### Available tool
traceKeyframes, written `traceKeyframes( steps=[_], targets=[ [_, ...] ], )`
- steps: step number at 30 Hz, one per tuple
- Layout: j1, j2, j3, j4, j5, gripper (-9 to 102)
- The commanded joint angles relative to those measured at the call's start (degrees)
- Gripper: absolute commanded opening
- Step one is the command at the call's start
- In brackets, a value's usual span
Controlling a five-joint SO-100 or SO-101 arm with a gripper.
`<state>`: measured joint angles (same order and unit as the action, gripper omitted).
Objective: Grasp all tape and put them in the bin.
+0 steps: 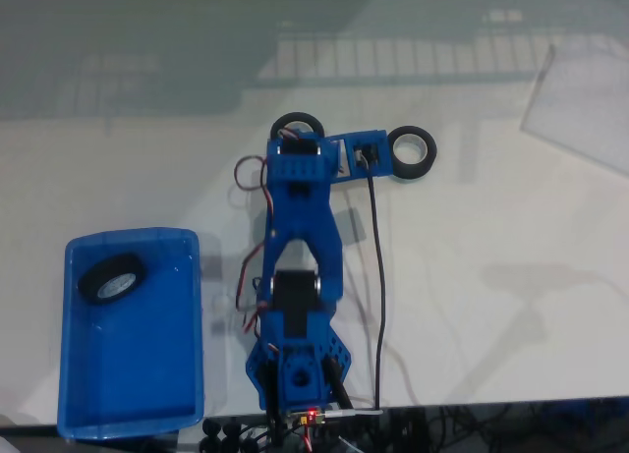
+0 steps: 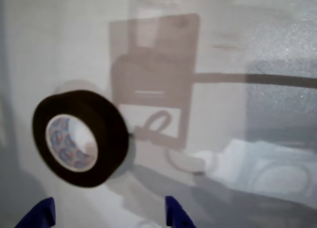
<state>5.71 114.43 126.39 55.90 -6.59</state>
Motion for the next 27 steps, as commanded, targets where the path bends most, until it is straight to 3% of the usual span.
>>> traceKeyframes(
  steps=[1, 10, 21, 24, 27],
  targets=[
    [0.9, -6.9, -8.2, 1.7, -0.6, 30],
    [1.9, -24.8, -23.7, 5.0, -0.9, 30],
    [1.2, -35.0, -30.7, 6.9, -1.2, 28],
    [1.4, -36.0, -31.6, 6.2, -0.6, 23],
    [1.4, -36.5, -31.7, 5.0, -0.3, 8]
  ],
)
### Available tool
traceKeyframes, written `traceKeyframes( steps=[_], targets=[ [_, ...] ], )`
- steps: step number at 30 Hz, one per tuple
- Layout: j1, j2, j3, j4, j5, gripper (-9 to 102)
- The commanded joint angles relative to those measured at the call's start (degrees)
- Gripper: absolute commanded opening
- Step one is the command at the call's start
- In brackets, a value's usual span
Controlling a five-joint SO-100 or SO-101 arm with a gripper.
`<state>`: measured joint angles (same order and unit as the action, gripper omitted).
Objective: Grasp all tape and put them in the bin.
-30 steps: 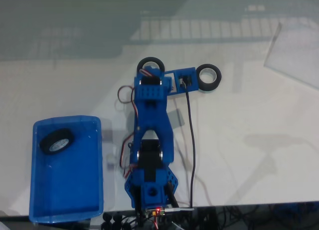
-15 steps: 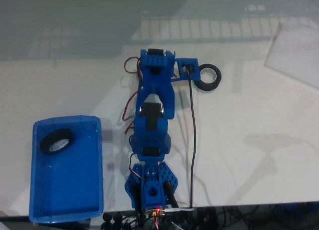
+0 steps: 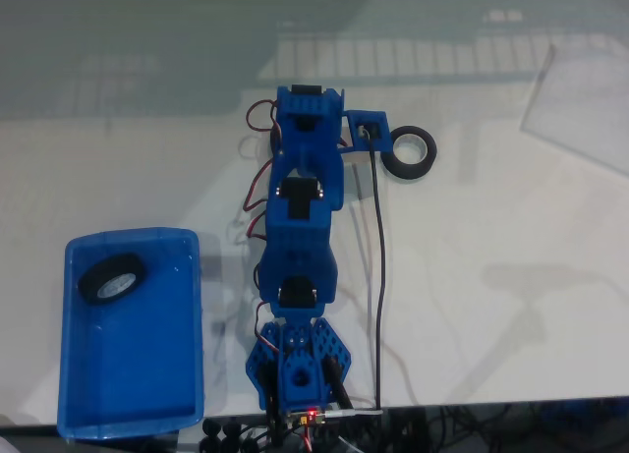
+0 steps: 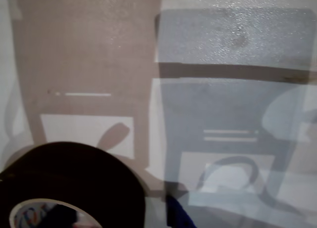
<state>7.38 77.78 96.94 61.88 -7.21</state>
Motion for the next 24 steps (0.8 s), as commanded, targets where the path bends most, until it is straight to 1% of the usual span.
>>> traceKeyframes(
  steps=[1, 9, 15, 18, 21, 24],
  targets=[
    [-0.4, 0.1, -2.3, -1.4, 0.4, 0],
    [-0.1, 2.3, -2.1, -1.8, 1.8, 0],
    [-1.3, 14.7, -1.1, -3.1, 4.3, 0],
    [-4.5, 24.5, 1.3, -2.1, 4.7, 0],
    [-9.9, 35.2, 5.8, -1.0, 4.2, 0],
    [-17.4, 45.2, 9.6, 3.6, 4.0, 0]
  ],
)
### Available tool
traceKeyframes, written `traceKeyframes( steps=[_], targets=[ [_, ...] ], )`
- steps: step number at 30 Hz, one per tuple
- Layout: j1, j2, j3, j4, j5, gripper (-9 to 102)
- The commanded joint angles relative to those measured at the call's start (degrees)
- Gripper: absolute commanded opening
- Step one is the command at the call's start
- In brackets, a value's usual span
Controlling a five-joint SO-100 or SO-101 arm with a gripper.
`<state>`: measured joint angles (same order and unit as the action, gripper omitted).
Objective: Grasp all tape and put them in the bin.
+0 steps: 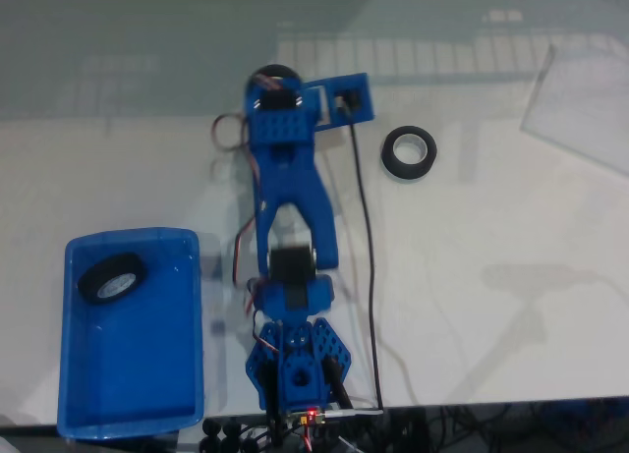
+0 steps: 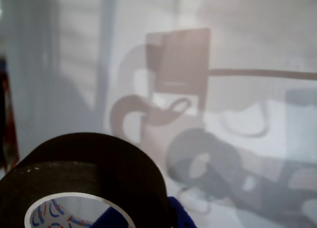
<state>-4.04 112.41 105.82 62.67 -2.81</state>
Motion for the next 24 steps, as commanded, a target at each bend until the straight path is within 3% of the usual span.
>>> traceKeyframes(
  steps=[1, 10, 18, 24],
  targets=[
    [-8.9, 13.6, 1.9, 4.3, -0.5, 0],
    [-41.1, 29.0, 5.2, 18.9, 2.8, 0],
    [-70.0, 30.4, 14.3, 19.4, 8.1, 0],
    [-79.5, 28.1, 20.1, 16.0, 9.9, 0]
  ],
)
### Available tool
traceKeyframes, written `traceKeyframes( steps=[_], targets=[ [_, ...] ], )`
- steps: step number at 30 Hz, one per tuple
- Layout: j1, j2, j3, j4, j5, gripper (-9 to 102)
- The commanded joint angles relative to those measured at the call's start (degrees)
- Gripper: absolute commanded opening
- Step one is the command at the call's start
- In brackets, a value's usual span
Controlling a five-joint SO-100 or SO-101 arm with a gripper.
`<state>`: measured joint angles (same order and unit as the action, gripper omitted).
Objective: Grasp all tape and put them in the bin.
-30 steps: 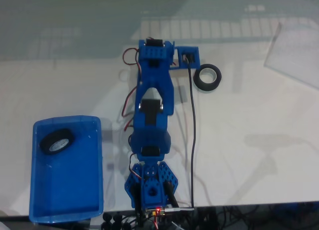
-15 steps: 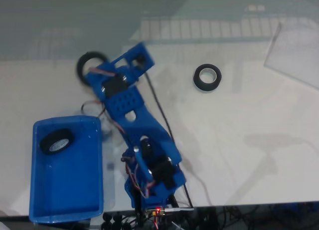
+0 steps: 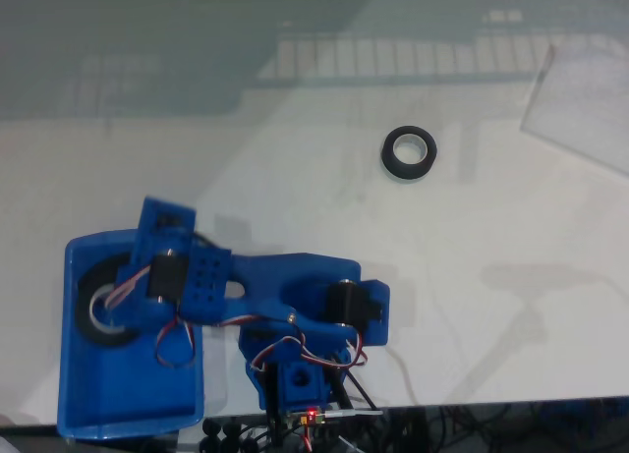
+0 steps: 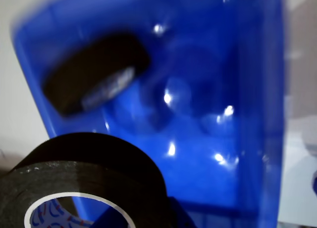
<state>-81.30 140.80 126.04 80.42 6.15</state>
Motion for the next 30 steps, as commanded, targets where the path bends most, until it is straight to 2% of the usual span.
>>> traceKeyframes(
  steps=[1, 6, 11, 19, 24, 30],
  targets=[
    [-2.4, -0.3, 0.1, -2.0, 1.0, 0],
    [-2.5, 0.2, 0.4, -2.5, -0.7, 0],
    [0.0, 1.7, 0.6, -2.7, -0.4, 16],
    [7.3, 4.7, 0.9, -4.7, -1.1, 22],
    [22.8, 7.5, 0.5, -6.2, -2.0, 22],
    [51.0, 7.6, -1.2, -12.1, -2.2, 20]
  ],
)
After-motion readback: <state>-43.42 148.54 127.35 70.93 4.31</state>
